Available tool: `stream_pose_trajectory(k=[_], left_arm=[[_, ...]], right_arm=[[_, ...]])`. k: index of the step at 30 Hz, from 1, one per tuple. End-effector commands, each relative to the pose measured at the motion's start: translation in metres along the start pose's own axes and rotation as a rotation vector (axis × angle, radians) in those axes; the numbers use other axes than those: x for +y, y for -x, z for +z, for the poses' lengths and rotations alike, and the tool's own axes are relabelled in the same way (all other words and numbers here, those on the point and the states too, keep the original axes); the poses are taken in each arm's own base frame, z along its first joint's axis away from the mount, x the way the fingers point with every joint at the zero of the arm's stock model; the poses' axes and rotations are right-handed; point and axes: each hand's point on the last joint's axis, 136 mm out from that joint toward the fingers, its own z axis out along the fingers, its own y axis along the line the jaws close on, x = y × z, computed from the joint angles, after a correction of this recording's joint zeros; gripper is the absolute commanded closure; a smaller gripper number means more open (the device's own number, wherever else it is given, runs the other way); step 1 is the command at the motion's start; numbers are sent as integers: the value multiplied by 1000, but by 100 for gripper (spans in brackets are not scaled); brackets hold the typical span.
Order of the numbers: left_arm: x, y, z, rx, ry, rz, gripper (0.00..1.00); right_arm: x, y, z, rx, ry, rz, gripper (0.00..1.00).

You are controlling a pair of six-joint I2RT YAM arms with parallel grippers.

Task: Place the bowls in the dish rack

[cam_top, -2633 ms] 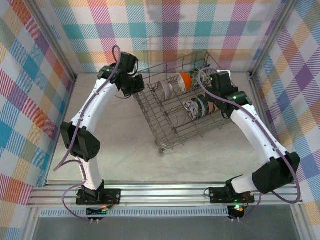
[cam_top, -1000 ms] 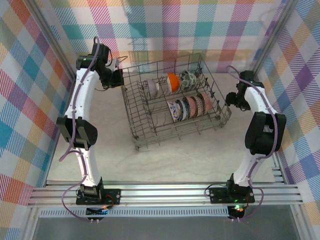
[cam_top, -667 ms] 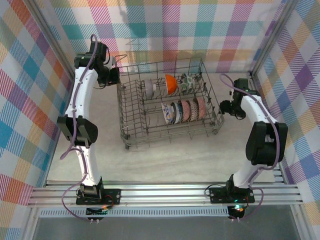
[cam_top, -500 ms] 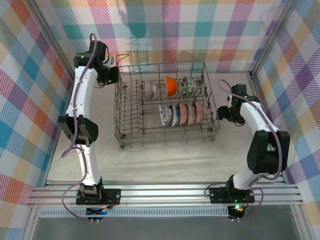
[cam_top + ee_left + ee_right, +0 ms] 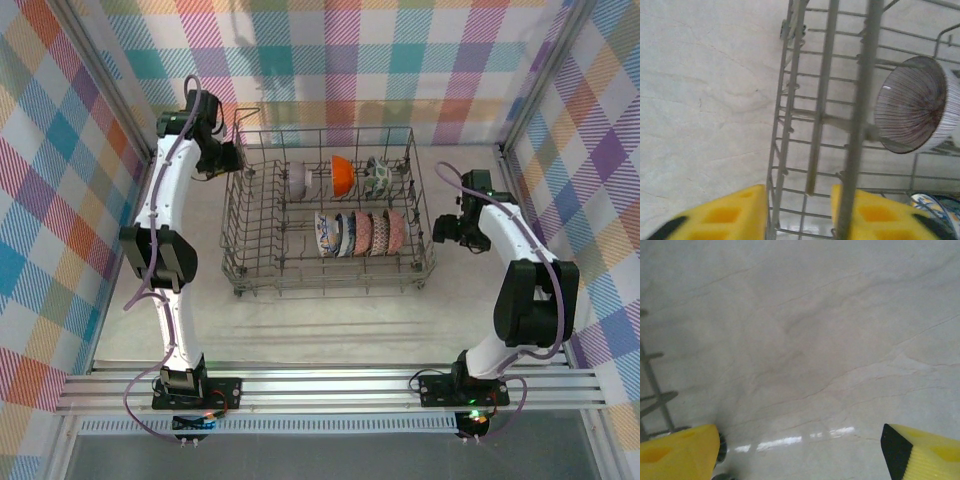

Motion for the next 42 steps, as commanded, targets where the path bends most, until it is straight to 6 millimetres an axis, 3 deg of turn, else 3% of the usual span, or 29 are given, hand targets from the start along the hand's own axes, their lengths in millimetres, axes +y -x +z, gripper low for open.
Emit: stream_pose_trajectory(k=[1,5,9,11,15,18,20,26,32,35,40,42], left_arm=[[1,26,-55,-191,-1,-30,46],[-2,39,-82,-286,-28,-28,26],[10,47,-111,-415,0,-49,7],[28,47,-123,-491,17,-92,0],[79,27,-128,-600,76,-194,0],[122,-3,-110,-611,159,-248,0],[142,-27,-87,-569,222,-246,0],[166,-88,-15,-554,266,-222,0],[155,-120,19,-646,227,-137,0],[139,-122,30,-688,210,-57,0],[128,-122,43,-759,195,-9,0],[124,-122,45,-782,174,6,0]], right_arm=[[-15,25,-10,-61,-50,44,10],[-32,36,-13,-93,-91,104,0],[-40,53,-25,-184,-98,145,1],[-42,62,-32,-269,-94,161,1],[-49,67,-43,-452,-109,179,1],[-42,63,-39,-526,-56,164,1],[-34,57,-28,-539,-10,154,1],[-6,36,13,-557,42,71,1],[3,26,31,-618,26,24,1],[15,36,21,-730,74,-32,1],[51,41,25,-763,194,-150,1],[53,42,21,-801,176,-154,1]])
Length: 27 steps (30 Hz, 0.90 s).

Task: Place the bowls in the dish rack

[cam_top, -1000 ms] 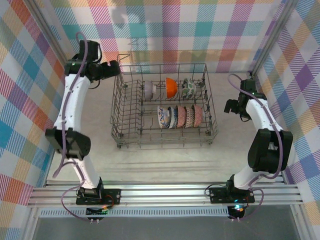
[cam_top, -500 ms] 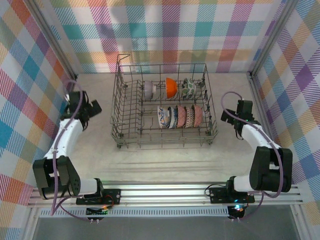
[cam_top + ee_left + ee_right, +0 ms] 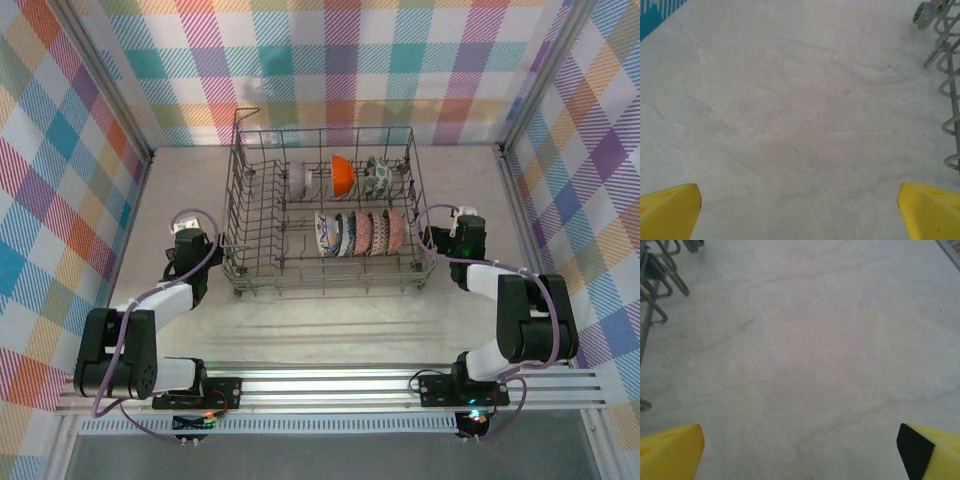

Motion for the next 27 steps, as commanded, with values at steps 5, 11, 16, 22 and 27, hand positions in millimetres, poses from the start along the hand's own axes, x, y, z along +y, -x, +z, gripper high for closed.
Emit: stream_pose_trajectory(k=[5,11,16,22,27], left_arm=[[-21,21,4,-214,-115,24,0],[-29,5,10,-246,-146,56,0],[-24,5,16,-226,-102,40,0],[-29,5,23,-184,-97,65,0],[-31,6,23,-183,-92,77,0]], right_arm=[[32,20,-18,-227,136,-56,1],[41,13,-20,-272,192,-89,1],[38,12,-17,-242,183,-73,1],[38,12,-16,-242,186,-72,1],[39,12,-15,-229,194,-72,1]])
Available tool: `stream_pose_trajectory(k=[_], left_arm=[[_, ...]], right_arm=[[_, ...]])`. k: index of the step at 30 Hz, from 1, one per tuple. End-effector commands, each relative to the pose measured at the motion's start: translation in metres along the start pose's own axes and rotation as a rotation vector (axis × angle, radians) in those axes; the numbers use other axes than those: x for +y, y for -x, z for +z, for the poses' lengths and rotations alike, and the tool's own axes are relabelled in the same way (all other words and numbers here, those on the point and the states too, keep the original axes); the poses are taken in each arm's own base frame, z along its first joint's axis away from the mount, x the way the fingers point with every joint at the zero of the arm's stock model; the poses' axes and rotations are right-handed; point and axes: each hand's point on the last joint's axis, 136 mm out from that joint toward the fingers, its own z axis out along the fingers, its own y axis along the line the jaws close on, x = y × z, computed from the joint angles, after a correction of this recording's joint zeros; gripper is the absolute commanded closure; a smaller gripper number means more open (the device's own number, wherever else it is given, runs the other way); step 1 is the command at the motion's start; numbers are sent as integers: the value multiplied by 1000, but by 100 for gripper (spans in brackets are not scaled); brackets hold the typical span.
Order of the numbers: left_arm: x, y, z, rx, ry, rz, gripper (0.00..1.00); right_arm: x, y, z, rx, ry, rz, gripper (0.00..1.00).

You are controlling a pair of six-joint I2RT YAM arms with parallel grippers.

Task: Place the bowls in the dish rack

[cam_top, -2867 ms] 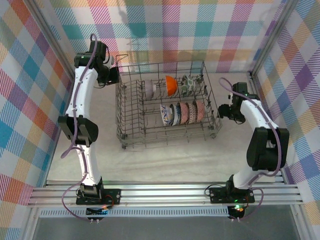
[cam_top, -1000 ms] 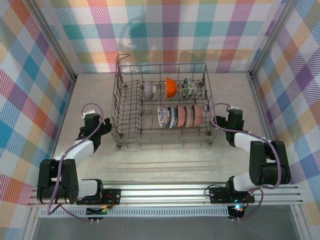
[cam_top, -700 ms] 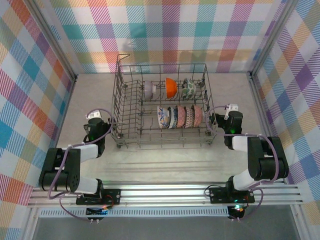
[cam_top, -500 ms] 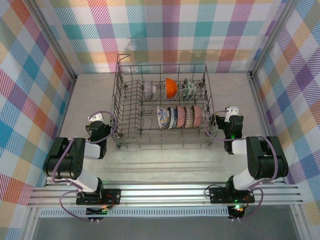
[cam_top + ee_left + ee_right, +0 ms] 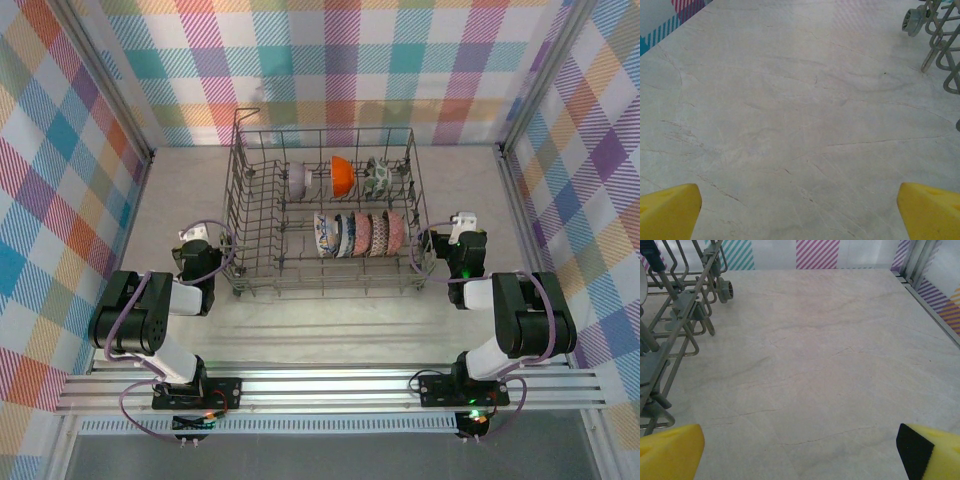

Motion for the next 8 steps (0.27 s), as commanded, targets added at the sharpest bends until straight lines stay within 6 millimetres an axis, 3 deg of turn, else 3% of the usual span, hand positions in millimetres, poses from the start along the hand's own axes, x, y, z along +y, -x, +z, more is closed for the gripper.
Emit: stream_pose_trajectory(k=[1,8], left_arm=[[-20,19,2,-55,-54,2,0],[-19,20,1,-60,-40,3,0]], right_arm=[[35,2,1,-4,165,-2,1],[33,2,3,8,178,20,1]])
